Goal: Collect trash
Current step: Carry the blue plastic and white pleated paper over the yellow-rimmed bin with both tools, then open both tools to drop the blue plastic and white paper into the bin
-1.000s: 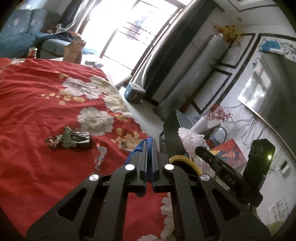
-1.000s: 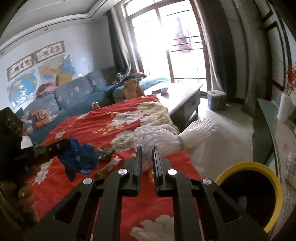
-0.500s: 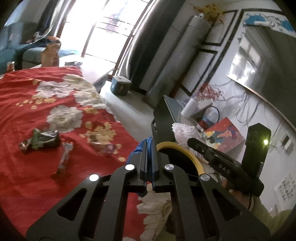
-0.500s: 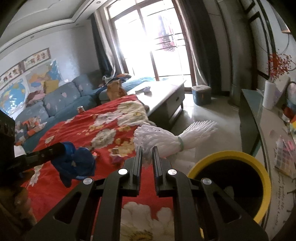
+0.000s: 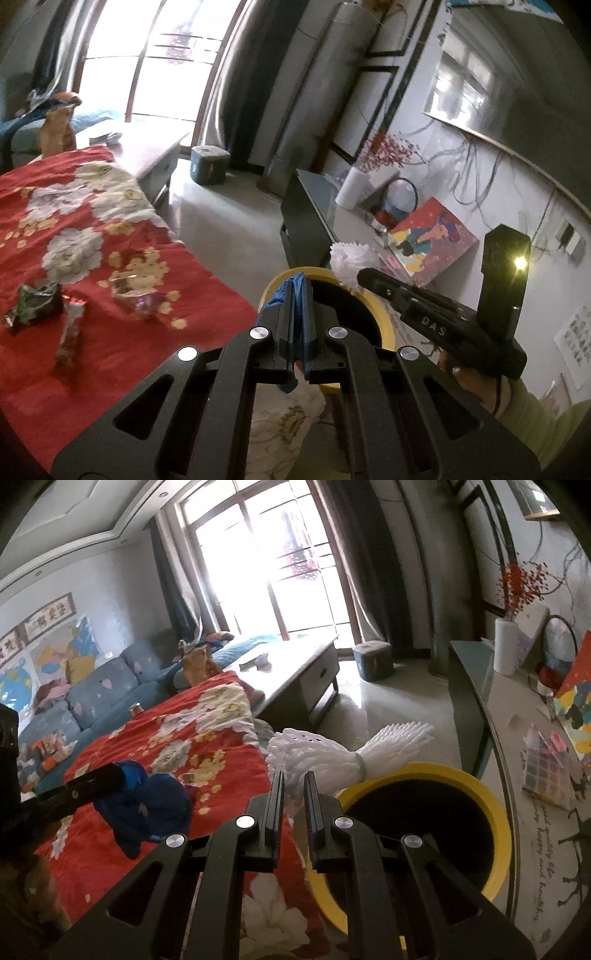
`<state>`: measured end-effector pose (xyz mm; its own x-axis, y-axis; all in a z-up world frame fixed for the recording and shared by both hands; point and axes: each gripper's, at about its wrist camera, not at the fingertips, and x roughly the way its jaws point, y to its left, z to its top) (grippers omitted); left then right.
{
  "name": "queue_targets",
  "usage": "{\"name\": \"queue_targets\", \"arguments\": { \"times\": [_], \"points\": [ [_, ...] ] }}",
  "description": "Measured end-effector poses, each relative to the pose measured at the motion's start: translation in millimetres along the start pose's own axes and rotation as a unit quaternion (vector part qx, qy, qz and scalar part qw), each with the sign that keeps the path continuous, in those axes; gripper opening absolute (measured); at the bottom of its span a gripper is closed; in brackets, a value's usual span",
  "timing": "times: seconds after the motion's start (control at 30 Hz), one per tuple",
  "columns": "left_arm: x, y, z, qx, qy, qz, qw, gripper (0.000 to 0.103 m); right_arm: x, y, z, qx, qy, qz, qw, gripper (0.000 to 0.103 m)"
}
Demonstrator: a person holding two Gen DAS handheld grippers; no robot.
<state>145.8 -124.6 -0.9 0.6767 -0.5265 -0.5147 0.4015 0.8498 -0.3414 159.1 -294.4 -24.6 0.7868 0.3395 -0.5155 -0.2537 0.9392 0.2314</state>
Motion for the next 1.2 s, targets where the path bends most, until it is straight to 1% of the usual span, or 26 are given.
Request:
{"name": "queue_targets", "arguments": {
  "times": [0.27,0.6,0.87,1.2],
  "points": [
    [26.0,-25.4,-6.1,0.030,0.022,-0.015,0.9992,0.001,-5.7,-24.8,0.0,0.023,-0.005,-0.011,1.000,0.011],
    [57.0,-46.3,-12.0,0.051,0.043,-0.027,0.9974,0.001,-9.8,-52.5,-2.2,0.051,-0.004,-0.018,0.999,0.011],
    [81.7,-54.3,-18.0,0.059,0.058,-0.034,0.9960,0.001,-7.5,-71.6,-6.4,0.074,0.003,-0.016,0.997,0.011],
    [112.8,-57.1,-29.3,0.067,0.081,-0.034,0.9939,0.001,0.4,-90.7,-10.7,0.097,0.017,-0.012,0.995,0.011]
  ]
}}
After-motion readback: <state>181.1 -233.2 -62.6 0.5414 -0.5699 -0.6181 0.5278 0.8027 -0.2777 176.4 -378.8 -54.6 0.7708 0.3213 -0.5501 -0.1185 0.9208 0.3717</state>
